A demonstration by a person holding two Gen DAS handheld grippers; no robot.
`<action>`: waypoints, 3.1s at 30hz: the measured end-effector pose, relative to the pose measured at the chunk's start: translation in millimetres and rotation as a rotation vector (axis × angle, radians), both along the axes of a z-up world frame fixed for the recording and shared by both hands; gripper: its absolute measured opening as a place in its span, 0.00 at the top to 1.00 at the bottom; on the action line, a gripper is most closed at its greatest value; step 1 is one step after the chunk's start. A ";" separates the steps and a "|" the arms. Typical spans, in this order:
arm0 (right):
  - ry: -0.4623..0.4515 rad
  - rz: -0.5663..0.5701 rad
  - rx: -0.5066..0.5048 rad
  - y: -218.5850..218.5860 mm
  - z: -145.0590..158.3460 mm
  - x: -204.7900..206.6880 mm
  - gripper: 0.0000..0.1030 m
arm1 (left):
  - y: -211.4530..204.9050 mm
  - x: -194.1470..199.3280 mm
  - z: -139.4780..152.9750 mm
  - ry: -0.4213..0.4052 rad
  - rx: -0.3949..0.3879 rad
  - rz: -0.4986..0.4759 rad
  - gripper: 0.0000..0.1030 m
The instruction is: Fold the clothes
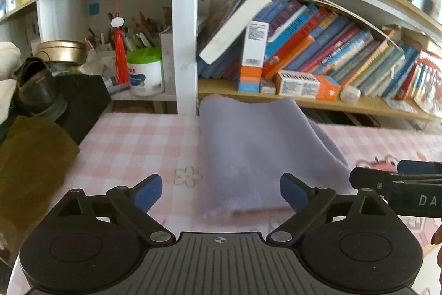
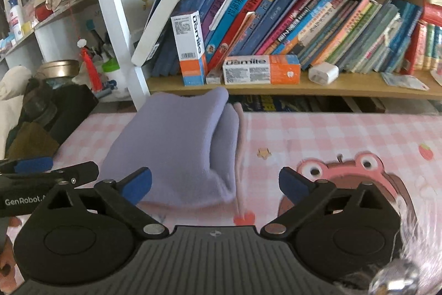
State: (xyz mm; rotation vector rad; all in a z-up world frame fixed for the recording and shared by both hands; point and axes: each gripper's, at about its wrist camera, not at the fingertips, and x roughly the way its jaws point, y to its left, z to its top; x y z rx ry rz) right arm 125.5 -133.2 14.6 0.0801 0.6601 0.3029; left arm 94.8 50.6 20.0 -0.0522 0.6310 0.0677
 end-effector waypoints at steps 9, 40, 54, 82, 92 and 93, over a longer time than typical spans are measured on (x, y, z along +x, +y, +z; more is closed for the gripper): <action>0.032 -0.034 -0.015 -9.1 -11.7 -45.9 0.03 | -11.8 -39.8 -4.5 -0.001 0.012 0.008 0.03; 0.036 -0.034 -0.068 -7.1 -15.6 -68.6 0.01 | -16.3 -57.7 -7.7 0.000 -0.016 0.017 0.02; 0.037 -0.044 -0.085 -8.6 -17.3 -66.2 0.01 | -14.2 -56.5 -9.8 0.002 -0.013 0.026 0.02; 0.028 -0.038 -0.097 -8.9 -15.2 -69.4 0.01 | -18.0 -58.2 -8.8 -0.004 -0.013 0.018 0.02; 0.025 -0.036 -0.094 -8.2 -15.8 -69.7 0.01 | -19.1 -60.3 -8.1 -0.023 -0.004 0.022 0.01; 0.025 -0.036 -0.092 -7.9 -15.9 -69.7 0.01 | -19.1 -60.7 -7.8 -0.026 -0.004 0.022 0.01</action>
